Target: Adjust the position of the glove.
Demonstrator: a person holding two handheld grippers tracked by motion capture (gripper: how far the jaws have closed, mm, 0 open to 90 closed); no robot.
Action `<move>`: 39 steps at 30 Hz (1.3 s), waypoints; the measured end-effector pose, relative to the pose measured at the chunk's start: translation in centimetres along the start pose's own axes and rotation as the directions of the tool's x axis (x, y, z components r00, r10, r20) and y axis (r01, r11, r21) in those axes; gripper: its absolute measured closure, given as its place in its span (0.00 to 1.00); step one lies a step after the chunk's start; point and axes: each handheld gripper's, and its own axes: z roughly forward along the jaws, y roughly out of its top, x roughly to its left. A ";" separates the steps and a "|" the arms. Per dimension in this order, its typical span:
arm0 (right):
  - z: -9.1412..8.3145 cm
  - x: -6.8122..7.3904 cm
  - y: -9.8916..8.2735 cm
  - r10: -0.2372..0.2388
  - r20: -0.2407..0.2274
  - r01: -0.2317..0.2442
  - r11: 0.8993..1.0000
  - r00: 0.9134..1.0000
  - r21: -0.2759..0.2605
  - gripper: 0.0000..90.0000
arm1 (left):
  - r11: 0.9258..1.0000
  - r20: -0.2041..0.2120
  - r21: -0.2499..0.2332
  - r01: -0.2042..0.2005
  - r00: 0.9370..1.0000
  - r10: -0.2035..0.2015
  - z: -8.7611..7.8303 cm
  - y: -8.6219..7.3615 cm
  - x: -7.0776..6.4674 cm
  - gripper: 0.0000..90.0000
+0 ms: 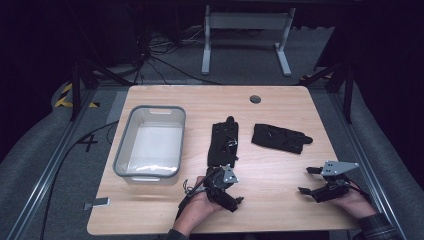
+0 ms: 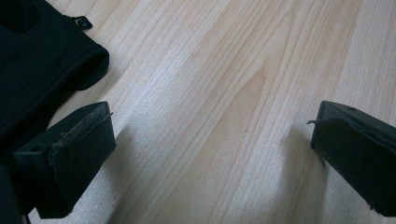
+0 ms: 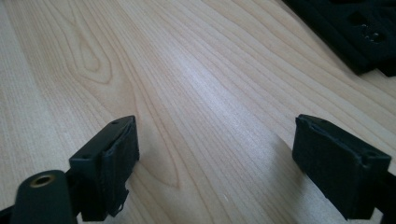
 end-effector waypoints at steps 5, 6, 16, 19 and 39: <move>0.0 -0.1 0.0 -0.005 -0.005 0.005 1.000 1.000 -0.001 0.18 | 1.000 0.001 -0.001 -0.001 1.000 0.001 0.0 0.0 0.0 0.00; 0.0 -0.1 0.1 -0.004 -0.007 0.004 1.000 1.000 0.003 0.18 | 1.000 0.002 0.000 -0.001 1.000 0.001 0.0 0.0 0.0 0.00; -0.3 0.0 1.9 0.017 -0.008 -0.017 1.000 1.000 -0.005 0.43 | 1.000 -0.001 0.000 0.001 1.000 -0.001 0.0 0.0 0.0 0.00; -0.1 -0.2 2.7 0.013 -0.005 -0.013 1.000 1.000 -0.013 0.59 | 1.000 -0.001 0.000 0.001 1.000 -0.001 0.0 0.0 0.0 0.00; 2.2 -2.6 6.7 0.013 0.030 -0.012 1.000 0.999 -0.022 1.00 | 1.000 0.000 0.000 -0.001 1.000 0.001 0.0 0.0 0.0 0.00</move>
